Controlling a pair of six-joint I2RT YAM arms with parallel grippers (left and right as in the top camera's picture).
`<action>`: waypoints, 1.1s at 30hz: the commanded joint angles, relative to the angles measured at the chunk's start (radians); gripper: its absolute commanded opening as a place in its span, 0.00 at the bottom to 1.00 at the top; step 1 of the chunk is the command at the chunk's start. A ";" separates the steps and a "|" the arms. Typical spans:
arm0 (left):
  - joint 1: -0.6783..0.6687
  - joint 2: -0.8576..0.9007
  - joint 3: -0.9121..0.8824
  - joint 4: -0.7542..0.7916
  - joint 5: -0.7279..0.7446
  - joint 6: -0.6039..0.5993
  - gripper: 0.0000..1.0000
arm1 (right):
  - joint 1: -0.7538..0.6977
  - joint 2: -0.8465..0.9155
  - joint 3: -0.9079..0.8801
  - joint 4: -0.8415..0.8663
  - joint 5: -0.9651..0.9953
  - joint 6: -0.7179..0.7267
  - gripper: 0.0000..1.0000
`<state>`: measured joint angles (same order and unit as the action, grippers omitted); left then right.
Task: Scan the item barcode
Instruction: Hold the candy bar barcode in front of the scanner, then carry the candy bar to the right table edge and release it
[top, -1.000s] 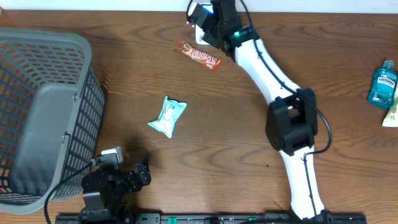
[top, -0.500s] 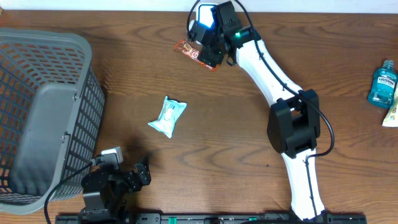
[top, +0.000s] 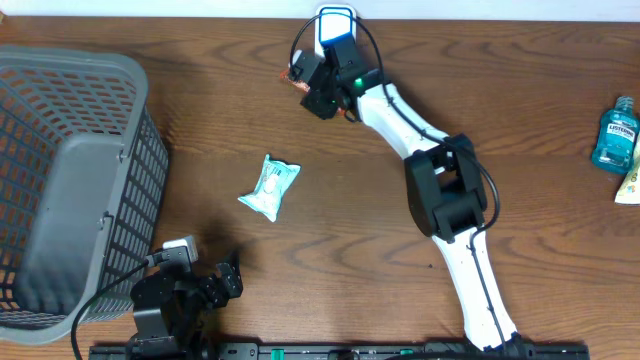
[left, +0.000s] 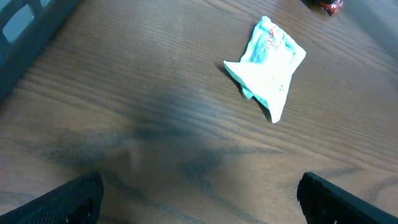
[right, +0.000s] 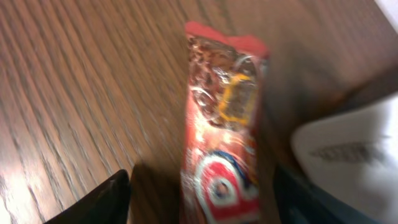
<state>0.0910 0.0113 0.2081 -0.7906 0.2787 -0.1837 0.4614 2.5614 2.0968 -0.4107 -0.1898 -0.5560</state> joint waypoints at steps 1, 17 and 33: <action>0.004 -0.003 -0.006 -0.069 0.000 -0.002 0.98 | 0.010 0.055 -0.003 -0.005 0.005 0.105 0.45; 0.004 -0.003 -0.006 -0.069 0.000 -0.002 0.98 | -0.092 -0.196 -0.002 -0.454 0.227 0.232 0.01; 0.004 -0.003 -0.006 -0.069 0.000 -0.002 0.98 | -0.580 -0.322 -0.053 -0.763 0.653 0.914 0.01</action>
<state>0.0910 0.0113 0.2081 -0.7906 0.2787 -0.1837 -0.0715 2.2345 2.0708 -1.1629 0.3340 0.1337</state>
